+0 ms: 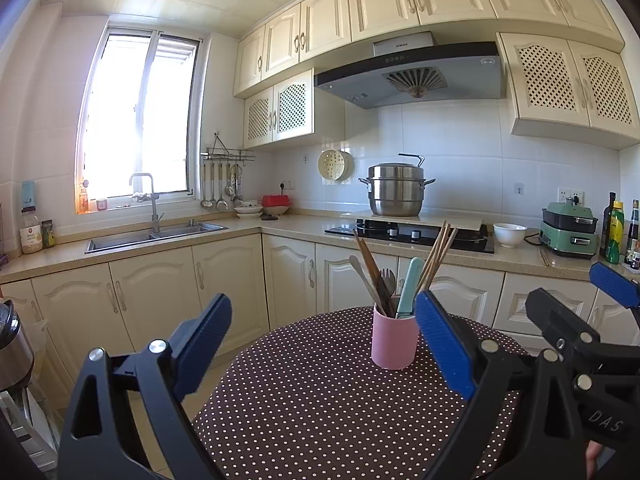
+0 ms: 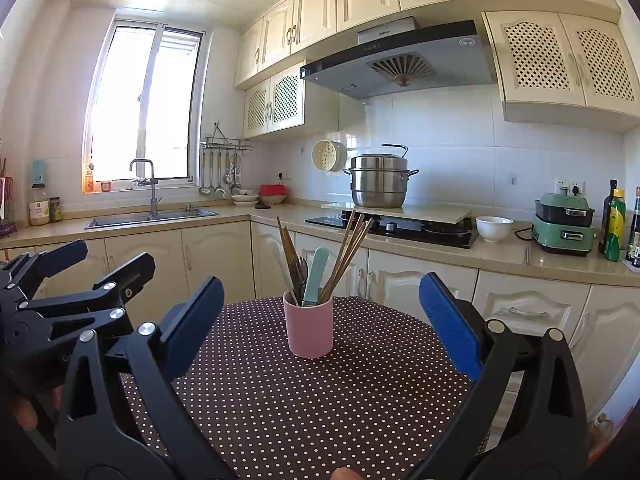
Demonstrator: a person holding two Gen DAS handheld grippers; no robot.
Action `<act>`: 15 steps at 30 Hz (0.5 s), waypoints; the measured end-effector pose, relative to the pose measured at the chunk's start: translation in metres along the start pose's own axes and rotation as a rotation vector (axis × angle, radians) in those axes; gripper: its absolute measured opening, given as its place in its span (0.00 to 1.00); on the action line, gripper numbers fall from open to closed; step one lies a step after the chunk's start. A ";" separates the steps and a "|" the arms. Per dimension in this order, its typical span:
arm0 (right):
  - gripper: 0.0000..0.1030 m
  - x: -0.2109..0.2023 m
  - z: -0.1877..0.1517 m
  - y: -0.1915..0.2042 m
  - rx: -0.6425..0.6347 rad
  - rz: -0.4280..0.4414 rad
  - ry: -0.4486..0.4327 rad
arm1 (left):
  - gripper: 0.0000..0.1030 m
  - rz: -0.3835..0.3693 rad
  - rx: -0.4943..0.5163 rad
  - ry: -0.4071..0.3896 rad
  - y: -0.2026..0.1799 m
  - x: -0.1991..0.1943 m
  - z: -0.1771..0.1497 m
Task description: Organize utensils
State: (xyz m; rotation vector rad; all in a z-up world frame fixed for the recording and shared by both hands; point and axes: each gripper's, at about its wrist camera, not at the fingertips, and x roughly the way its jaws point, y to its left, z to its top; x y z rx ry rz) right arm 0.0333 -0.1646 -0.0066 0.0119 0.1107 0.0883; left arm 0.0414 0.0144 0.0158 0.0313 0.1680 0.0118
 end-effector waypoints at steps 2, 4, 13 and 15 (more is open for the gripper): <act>0.93 0.000 0.000 -0.001 0.001 0.000 0.000 | 0.89 0.001 0.001 0.000 0.000 0.000 0.000; 0.93 0.000 0.000 -0.001 0.001 -0.001 0.000 | 0.89 0.002 0.002 0.000 0.000 0.001 0.000; 0.93 0.001 -0.001 -0.001 0.001 0.001 0.001 | 0.89 0.002 0.001 0.001 0.001 0.000 -0.002; 0.93 0.001 0.000 -0.002 0.001 0.000 0.000 | 0.89 0.002 0.001 0.000 0.001 0.000 -0.002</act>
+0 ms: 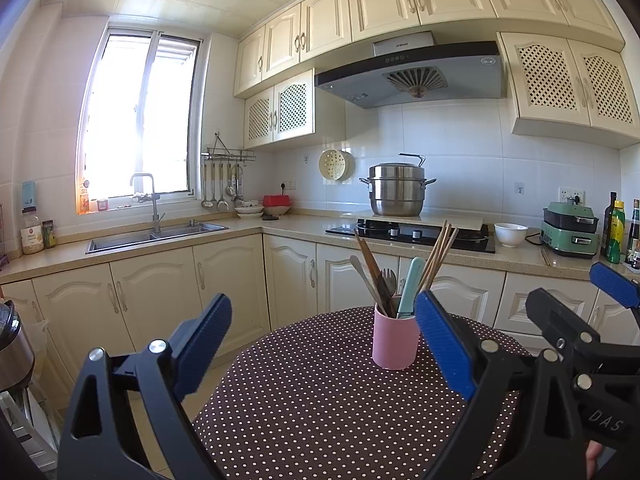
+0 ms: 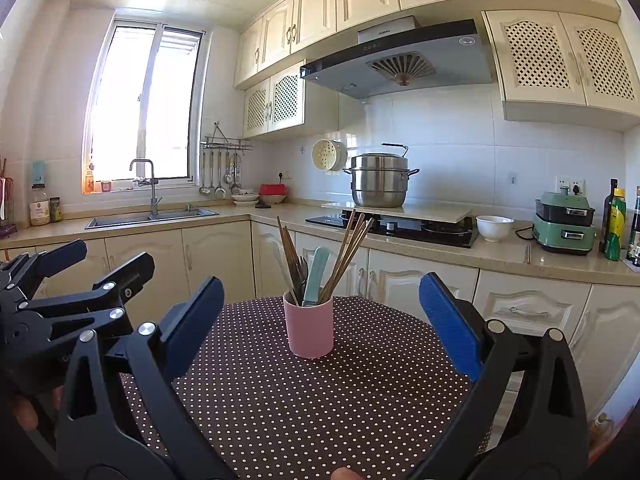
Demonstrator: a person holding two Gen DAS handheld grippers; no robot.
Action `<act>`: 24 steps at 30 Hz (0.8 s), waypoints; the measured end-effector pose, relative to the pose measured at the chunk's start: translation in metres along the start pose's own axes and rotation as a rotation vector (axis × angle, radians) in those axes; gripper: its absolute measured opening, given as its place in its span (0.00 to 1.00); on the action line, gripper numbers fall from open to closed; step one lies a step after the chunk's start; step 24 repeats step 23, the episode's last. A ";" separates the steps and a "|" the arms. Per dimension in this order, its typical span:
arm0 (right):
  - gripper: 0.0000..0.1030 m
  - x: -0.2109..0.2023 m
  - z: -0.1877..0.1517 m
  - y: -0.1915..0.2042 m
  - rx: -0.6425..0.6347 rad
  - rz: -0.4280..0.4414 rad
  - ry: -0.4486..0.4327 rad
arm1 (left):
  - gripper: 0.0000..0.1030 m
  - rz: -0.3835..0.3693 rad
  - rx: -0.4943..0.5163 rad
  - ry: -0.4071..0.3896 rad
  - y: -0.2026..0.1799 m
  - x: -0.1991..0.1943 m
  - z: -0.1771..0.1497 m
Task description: Organize utensils
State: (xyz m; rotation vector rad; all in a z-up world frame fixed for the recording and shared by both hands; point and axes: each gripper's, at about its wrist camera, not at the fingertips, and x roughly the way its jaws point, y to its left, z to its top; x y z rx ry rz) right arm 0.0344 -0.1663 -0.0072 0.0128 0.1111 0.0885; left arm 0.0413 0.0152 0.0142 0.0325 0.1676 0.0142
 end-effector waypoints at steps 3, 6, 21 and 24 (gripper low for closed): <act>0.93 0.001 0.000 0.000 0.001 0.001 0.000 | 0.89 0.001 0.000 0.000 0.001 0.000 0.000; 0.93 0.001 0.001 0.000 0.000 0.001 0.002 | 0.89 0.004 0.002 0.000 0.001 0.001 0.000; 0.93 0.024 -0.007 -0.002 0.012 0.009 0.045 | 0.89 0.022 0.018 0.027 -0.001 0.020 -0.004; 0.93 0.033 -0.011 -0.006 0.020 0.011 0.066 | 0.89 0.022 0.016 0.053 -0.001 0.030 -0.008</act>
